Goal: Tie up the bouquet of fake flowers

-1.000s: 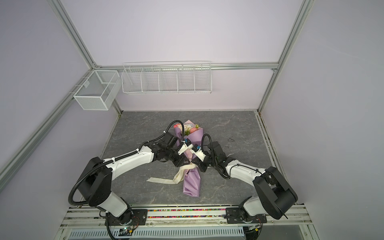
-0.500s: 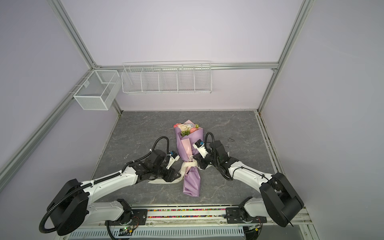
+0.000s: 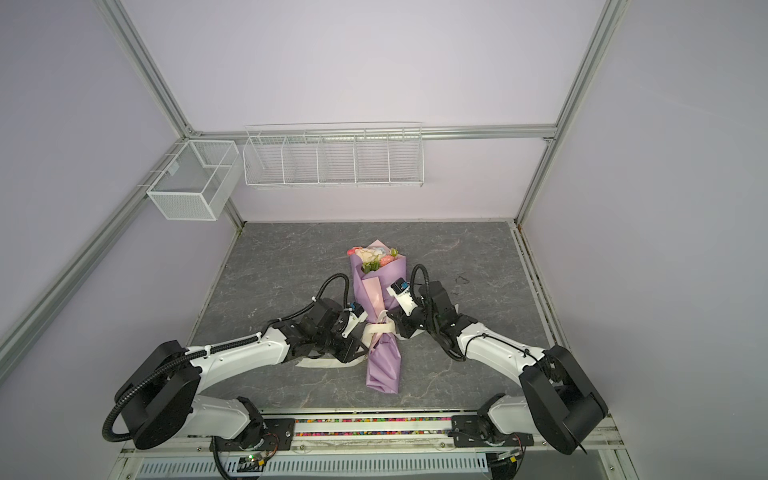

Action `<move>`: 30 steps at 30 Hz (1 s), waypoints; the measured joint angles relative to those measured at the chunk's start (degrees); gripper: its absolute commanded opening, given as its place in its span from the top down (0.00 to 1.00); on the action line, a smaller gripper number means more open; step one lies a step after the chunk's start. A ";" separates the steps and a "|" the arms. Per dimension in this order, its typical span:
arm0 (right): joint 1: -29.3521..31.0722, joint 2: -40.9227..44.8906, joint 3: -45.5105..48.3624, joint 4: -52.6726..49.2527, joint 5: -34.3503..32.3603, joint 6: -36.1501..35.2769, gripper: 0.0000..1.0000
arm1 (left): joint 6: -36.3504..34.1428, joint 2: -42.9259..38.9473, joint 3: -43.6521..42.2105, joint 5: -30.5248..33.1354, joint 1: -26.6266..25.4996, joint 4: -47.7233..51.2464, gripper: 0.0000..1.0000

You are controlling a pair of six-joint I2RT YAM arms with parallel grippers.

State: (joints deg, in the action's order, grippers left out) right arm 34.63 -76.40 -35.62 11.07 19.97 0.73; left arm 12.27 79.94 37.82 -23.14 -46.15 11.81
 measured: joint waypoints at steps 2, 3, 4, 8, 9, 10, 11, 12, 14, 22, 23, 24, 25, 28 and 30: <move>0.00 0.00 0.00 -0.85 -1.51 0.79 0.94 | 0.15 -0.31 -0.04 -0.17 -0.02 -0.09 0.92; 0.00 0.00 0.00 -1.62 -2.54 1.22 0.94 | 0.50 -0.72 -0.26 -0.07 -0.02 -0.24 0.95; 0.00 0.00 -0.02 -2.58 -3.58 1.70 0.94 | 0.70 -1.29 -0.59 0.04 -0.02 -0.46 0.96; -0.02 0.00 -0.02 -5.84 -7.10 4.15 0.94 | 1.99 -4.57 -2.49 0.87 0.00 -0.81 0.98; -0.02 0.00 -0.02 -6.58 -8.07 4.92 0.94 | 2.36 -5.33 -2.82 1.25 0.00 -0.76 0.98; -0.04 0.02 -0.02 -7.30 -9.05 5.64 0.94 | 2.75 -5.92 -3.06 1.64 0.02 -0.74 0.98; -0.07 0.11 -0.02 -7.85 -10.01 6.34 0.94 | 3.17 -6.25 -3.15 2.03 0.07 -0.68 0.99; -0.13 0.26 -0.02 -8.48 -10.93 7.04 0.94 | 3.58 -6.60 -3.23 2.43 0.20 -0.52 0.99; -0.33 0.76 -0.02 -9.57 -12.57 8.28 0.94 | 4.02 -7.06 -3.26 2.78 0.90 -0.13 0.99; -1.03 1.22 -0.02 -13.29 -16.22 11.91 0.94 | 6.73 -10.23 -4.20 5.25 4.28 1.20 1.00; -1.11 1.18 -0.02 -13.79 -16.44 12.59 0.94 | 6.91 -10.43 -4.39 5.51 4.35 1.42 1.00; -1.18 1.18 -0.02 -14.23 -16.81 13.20 0.94 | 7.19 -10.51 -4.50 5.86 4.44 1.86 1.00; -1.31 1.16 -0.02 -14.73 -17.07 14.14 0.94 | 7.39 -10.51 -4.66 6.14 4.48 2.08 1.00; -1.73 1.16 -0.02 -16.13 -16.57 16.50 0.92 | 7.45 -10.25 -4.85 6.25 4.52 2.56 1.00; -1.88 1.16 -0.02 -16.74 -14.64 17.53 0.90 | 7.41 -9.79 -4.85 5.95 4.52 2.64 1.00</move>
State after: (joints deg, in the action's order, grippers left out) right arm 32.75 -75.24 -35.64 -5.67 5.32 18.26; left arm 19.68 70.15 32.97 -17.19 -41.63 14.46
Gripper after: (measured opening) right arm 0.079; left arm 0.049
